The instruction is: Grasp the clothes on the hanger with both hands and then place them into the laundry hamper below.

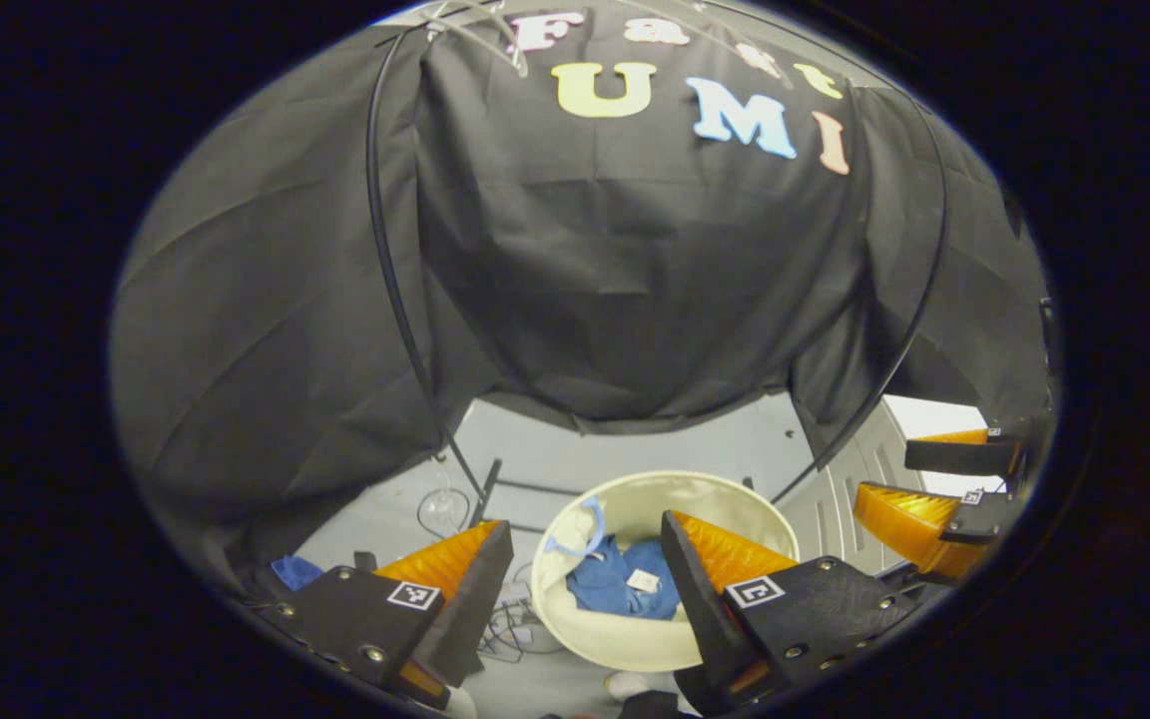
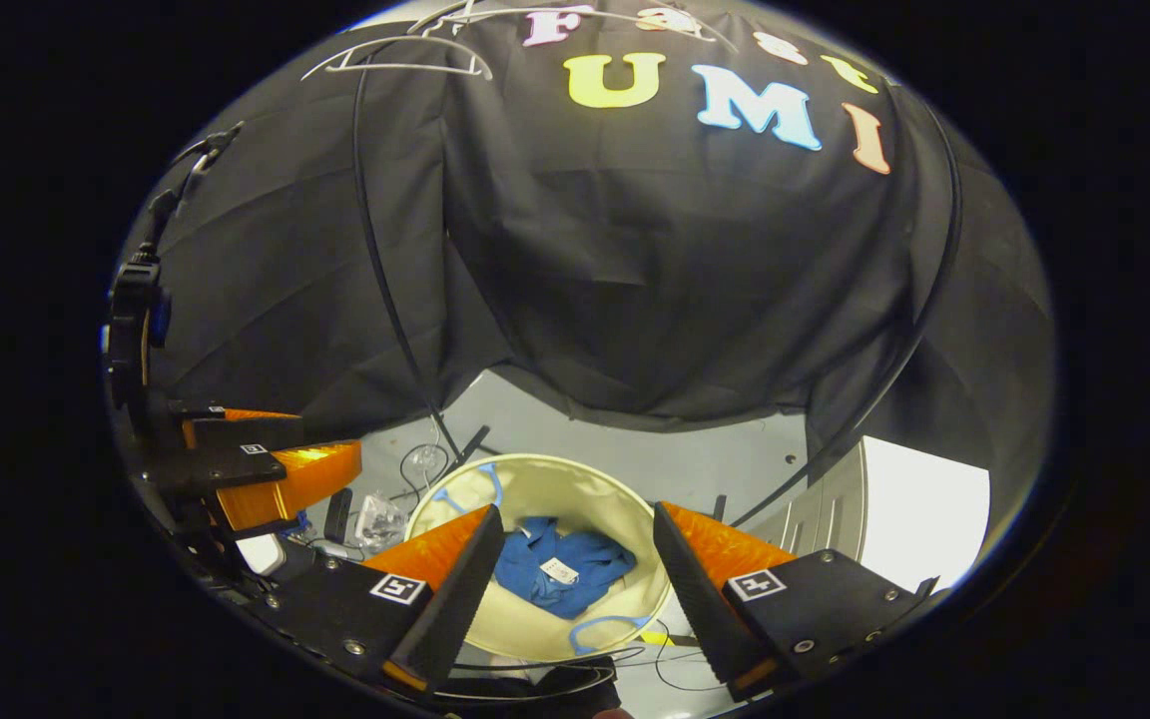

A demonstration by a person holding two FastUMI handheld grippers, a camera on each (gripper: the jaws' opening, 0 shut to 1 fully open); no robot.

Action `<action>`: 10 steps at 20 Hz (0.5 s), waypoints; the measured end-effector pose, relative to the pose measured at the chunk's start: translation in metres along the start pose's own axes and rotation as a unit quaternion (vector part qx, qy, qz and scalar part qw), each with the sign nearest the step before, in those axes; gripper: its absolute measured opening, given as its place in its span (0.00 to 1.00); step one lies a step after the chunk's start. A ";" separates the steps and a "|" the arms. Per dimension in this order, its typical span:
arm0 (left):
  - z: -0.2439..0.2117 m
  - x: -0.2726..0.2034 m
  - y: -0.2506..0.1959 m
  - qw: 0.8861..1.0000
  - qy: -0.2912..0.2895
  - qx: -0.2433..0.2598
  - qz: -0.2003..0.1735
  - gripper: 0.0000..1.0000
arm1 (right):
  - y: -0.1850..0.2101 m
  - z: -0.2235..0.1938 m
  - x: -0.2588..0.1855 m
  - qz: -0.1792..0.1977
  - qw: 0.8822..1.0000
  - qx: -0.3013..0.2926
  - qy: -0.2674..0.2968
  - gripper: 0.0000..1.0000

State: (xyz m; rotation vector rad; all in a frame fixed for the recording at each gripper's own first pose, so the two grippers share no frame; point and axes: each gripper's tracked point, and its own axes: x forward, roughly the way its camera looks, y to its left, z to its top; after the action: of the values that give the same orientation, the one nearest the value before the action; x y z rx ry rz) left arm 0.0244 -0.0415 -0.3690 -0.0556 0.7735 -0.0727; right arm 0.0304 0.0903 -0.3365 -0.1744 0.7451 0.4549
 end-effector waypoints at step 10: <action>0.182 -0.113 -0.011 0.976 -0.216 0.022 -0.029 0.87 | -0.017 0.129 -0.102 -0.050 0.982 0.036 -0.178 0.92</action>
State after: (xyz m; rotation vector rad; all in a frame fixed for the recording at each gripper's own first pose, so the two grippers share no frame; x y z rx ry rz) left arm 0.0703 -0.0387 -0.1598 -0.0504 0.3354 -0.1286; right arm 0.0516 0.0812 -0.1734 -0.0598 0.3984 0.3508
